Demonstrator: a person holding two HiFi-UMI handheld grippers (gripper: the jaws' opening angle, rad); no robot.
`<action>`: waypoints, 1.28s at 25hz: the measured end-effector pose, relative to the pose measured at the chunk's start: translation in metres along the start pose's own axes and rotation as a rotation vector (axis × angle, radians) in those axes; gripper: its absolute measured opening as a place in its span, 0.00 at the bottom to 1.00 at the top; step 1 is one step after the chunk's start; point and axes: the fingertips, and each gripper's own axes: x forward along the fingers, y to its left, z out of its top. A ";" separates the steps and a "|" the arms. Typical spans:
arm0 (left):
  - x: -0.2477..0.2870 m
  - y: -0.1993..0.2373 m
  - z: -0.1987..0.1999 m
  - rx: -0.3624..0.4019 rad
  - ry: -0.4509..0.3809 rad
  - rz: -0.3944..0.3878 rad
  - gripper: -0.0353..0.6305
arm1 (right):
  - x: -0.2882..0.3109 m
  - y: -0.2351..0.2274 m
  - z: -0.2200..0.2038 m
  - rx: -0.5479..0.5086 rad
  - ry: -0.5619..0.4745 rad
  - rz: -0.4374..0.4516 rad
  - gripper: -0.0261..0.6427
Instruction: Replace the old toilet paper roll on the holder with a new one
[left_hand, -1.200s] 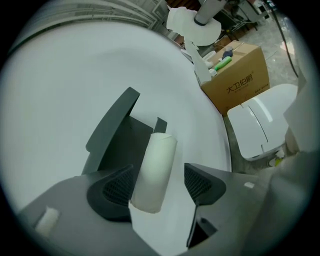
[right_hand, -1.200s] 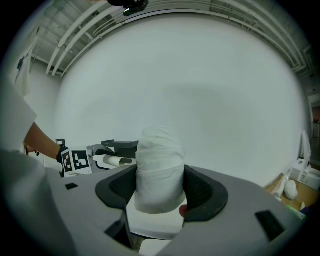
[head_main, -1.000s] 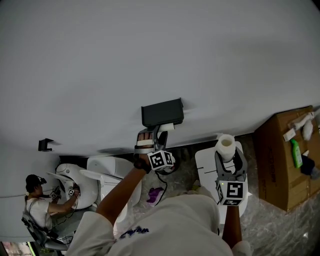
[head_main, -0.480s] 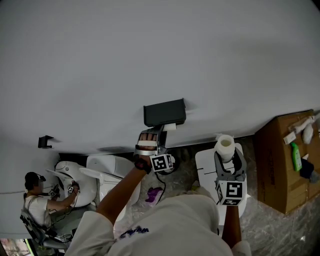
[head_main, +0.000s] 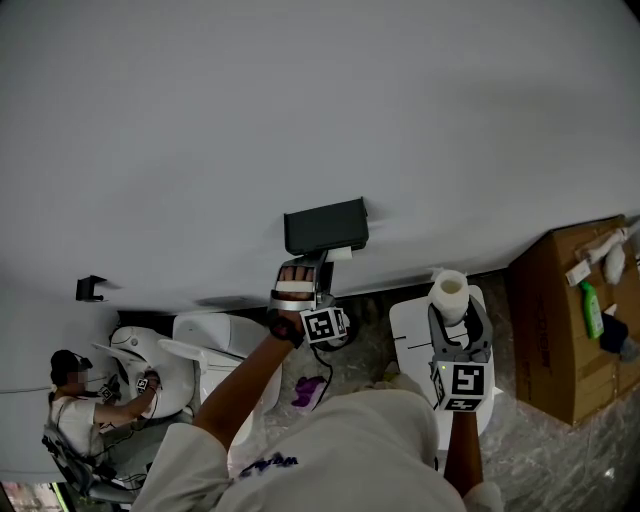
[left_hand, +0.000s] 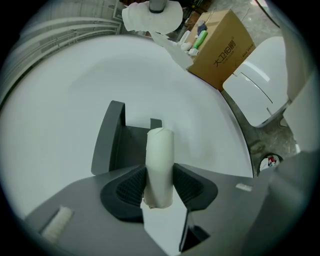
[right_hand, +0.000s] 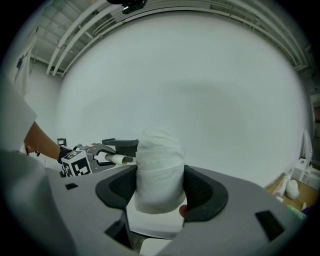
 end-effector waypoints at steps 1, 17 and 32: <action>0.001 0.000 0.001 -0.003 0.000 -0.001 0.32 | 0.000 -0.001 -0.001 0.000 0.001 -0.002 0.46; 0.004 0.005 0.030 -0.005 -0.046 -0.008 0.32 | -0.007 -0.013 -0.006 0.008 0.008 -0.032 0.46; 0.013 0.003 0.057 0.004 -0.089 -0.018 0.32 | -0.008 -0.021 -0.011 0.017 0.023 -0.055 0.46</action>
